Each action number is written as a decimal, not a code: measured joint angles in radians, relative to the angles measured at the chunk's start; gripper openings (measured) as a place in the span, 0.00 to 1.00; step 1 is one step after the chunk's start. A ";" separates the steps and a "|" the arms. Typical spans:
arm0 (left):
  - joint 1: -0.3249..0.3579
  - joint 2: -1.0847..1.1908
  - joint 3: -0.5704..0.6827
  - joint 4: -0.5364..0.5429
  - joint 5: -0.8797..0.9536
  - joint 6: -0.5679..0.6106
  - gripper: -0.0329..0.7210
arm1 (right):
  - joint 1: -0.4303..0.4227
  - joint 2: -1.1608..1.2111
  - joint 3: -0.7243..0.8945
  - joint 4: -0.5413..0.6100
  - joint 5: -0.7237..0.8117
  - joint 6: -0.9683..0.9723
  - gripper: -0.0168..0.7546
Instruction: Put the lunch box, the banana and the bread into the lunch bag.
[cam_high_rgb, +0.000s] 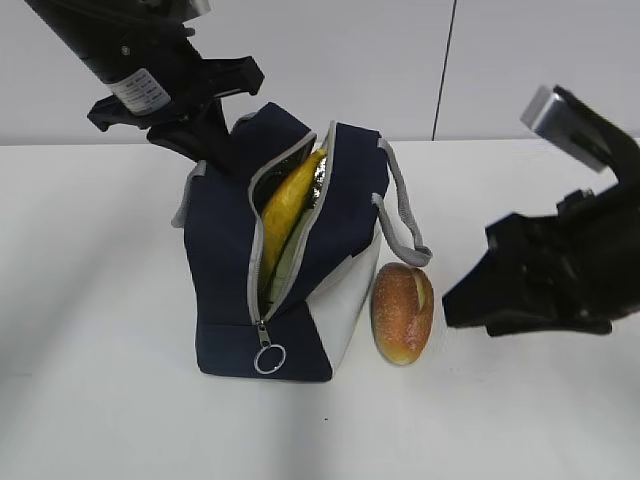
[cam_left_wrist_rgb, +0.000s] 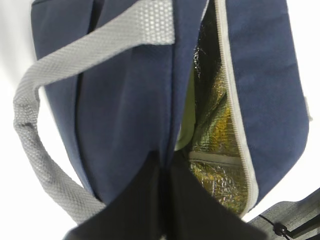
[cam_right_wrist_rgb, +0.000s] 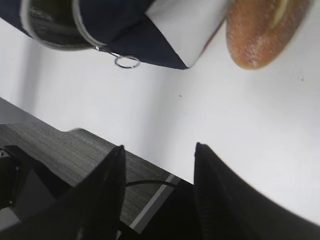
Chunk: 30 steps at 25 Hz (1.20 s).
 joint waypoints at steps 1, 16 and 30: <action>0.000 0.000 0.000 0.000 0.000 0.000 0.04 | 0.000 -0.011 0.036 0.000 -0.024 0.000 0.45; 0.000 0.000 0.000 0.000 0.000 0.000 0.04 | 0.000 0.046 0.163 -0.005 -0.210 -0.085 0.59; 0.000 0.000 0.000 0.000 0.000 0.000 0.04 | 0.000 0.369 -0.022 -0.005 -0.289 -0.089 0.89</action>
